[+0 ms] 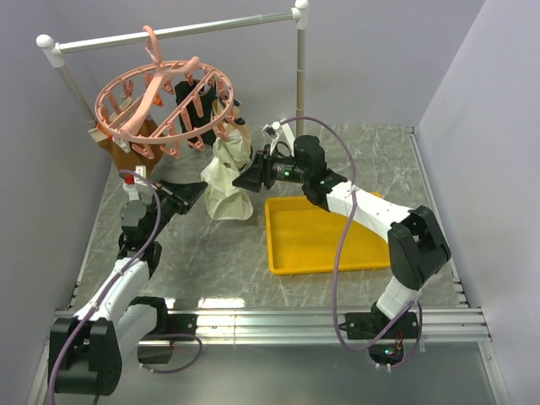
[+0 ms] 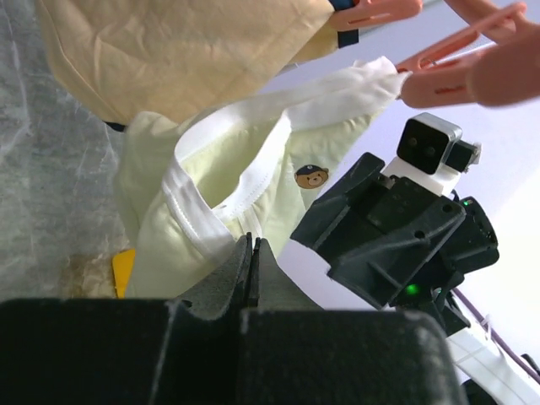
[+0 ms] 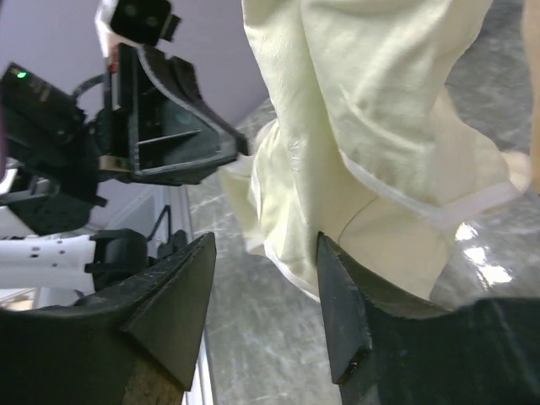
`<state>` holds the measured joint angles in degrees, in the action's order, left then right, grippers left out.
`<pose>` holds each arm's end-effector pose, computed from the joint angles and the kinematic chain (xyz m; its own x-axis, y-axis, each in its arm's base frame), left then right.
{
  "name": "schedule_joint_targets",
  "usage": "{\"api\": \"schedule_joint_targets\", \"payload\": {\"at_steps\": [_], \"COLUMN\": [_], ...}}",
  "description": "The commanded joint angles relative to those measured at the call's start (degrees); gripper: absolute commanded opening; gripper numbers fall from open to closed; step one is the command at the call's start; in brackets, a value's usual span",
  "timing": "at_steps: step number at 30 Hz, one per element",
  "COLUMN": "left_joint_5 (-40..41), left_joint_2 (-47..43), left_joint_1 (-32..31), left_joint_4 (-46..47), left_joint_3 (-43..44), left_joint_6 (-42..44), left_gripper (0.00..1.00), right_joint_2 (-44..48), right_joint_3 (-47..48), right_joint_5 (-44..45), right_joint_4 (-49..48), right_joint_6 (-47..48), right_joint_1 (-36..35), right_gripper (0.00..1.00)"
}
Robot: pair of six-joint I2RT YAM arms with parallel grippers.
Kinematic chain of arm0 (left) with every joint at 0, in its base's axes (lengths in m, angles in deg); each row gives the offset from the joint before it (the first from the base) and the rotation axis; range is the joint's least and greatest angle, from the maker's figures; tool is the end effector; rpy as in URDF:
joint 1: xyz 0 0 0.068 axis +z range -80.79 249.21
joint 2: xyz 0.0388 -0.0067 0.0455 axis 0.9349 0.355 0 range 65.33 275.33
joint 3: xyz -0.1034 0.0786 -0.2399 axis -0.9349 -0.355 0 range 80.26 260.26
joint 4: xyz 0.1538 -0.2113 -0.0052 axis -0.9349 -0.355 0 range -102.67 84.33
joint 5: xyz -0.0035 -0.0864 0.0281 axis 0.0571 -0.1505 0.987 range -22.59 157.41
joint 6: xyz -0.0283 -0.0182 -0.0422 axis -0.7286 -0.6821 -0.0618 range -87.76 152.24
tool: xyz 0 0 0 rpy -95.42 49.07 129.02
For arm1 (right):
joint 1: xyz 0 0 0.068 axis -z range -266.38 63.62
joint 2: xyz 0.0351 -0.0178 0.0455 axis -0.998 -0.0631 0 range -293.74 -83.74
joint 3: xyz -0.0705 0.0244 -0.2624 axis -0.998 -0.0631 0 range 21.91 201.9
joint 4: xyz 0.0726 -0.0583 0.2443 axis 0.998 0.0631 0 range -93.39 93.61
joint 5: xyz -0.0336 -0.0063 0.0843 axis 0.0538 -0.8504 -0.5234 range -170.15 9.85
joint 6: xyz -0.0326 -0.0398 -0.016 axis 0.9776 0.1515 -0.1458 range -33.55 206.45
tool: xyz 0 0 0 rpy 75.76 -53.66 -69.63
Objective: Clip the underwear to the hanger
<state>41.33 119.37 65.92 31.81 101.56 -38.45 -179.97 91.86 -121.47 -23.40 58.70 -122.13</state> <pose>0.2078 -0.0277 0.2539 -0.4342 -0.8241 -0.3638 0.2394 0.2838 -0.9285 0.3069 0.2498 0.3103 -0.5308 0.0489 -0.8461 -0.8184 0.2299 0.5267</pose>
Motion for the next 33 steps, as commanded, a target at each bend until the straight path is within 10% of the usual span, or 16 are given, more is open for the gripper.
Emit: {"api": "schedule_joint_targets", "payload": {"at_steps": [1,16,33], "left_joint_5": [0.0,-0.5,0.7], "left_joint_2": [-2.6,-15.4,-13.9], "left_joint_1": [0.0,-1.6,-6.3], "left_joint_4": [-3.6,-15.9,-14.4], "left_joint_3": [2.3,5.3,7.7], "left_joint_6": [3.2,15.6,17.3], "left_gripper": [0.01,0.01,0.01], "right_joint_2": [4.5,12.5,8.4], "right_joint_3": [1.7,-0.1,4.9], "right_joint_5": [3.7,8.6,18.8], "right_joint_4": [2.3,8.4,11.7], "right_joint_6": [3.7,10.3,22.3], "right_joint_1": [-0.1,-3.5,-17.9], "right_gripper": [0.53,0.38,0.48]}}
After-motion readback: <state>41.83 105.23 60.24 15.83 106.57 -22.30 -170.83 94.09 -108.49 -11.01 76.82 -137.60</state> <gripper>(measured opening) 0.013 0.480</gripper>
